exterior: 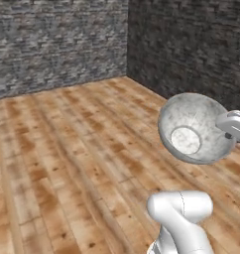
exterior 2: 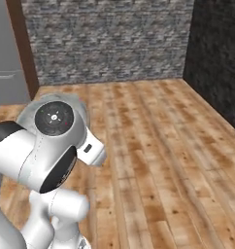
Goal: Take the smaller bowl and place it next to the appetizer plate on the dining counter , and place the larger bowl next to the plate with cooked food.
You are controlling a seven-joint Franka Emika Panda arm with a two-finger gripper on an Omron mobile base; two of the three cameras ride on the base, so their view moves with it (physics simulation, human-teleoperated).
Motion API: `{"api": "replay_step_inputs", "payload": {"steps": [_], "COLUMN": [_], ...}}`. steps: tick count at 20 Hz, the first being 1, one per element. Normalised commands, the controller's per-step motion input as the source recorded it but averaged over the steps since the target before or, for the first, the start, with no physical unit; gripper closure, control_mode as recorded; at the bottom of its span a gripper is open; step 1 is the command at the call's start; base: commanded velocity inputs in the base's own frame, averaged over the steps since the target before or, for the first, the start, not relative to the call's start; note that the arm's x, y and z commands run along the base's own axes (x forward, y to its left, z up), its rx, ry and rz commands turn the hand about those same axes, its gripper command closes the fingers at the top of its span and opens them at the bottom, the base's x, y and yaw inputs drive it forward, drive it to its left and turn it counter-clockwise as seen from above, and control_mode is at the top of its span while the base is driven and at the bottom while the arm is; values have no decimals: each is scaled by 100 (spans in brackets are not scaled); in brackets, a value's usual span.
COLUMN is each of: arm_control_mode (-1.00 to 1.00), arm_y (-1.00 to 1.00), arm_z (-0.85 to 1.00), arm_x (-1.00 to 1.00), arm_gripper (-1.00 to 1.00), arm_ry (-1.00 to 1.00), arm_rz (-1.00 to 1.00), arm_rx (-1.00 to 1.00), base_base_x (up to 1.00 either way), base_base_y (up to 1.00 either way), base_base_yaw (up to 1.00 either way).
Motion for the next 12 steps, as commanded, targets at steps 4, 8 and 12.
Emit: {"api": "replay_step_inputs", "payload": {"steps": [4,8,12], "arm_control_mode": [100,100,100], "arm_y": [0,0,0], "arm_z": [0,0,0], "arm_x": [0,0,0], "arm_gripper": [100,100,100], "arm_ry": [0,0,0], "arm_rz": [0,0,0], "arm_rx": [0,0,0], "base_base_x": [53,24,0], "base_base_y": [5,19,42], "base_base_yaw": [-59,-59,-61]}}
